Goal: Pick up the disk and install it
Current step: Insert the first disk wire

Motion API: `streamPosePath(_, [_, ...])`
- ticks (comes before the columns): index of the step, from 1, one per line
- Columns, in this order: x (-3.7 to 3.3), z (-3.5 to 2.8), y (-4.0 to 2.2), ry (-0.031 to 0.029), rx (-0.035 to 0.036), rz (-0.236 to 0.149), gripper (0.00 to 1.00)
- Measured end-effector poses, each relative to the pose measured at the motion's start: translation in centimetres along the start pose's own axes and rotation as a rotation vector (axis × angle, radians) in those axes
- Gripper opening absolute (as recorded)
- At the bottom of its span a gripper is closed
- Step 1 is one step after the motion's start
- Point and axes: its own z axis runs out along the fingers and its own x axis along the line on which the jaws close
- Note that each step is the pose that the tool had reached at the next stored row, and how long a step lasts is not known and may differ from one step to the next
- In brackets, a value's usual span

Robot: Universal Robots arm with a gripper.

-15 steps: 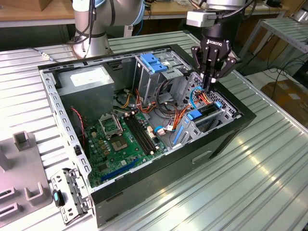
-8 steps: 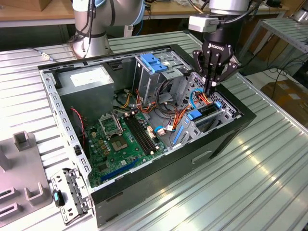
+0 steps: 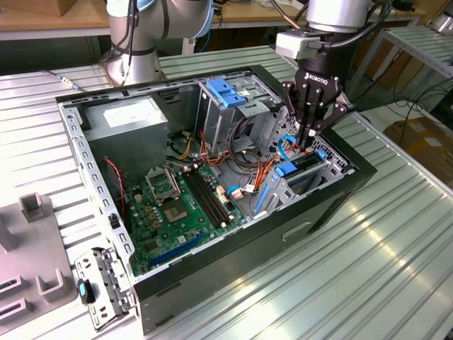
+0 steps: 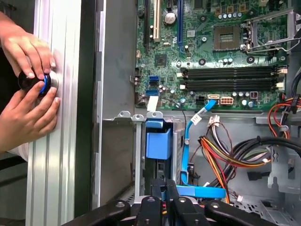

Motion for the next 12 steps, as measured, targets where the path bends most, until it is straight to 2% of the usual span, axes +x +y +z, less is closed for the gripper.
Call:
streamPosePath(2, [0.43,0.26,0.32,-0.0061,0.0012,-0.001,0.16])
streamPosePath(12, [0.43,0.27,0.33,-0.0061,0.0012,-0.001,0.16])
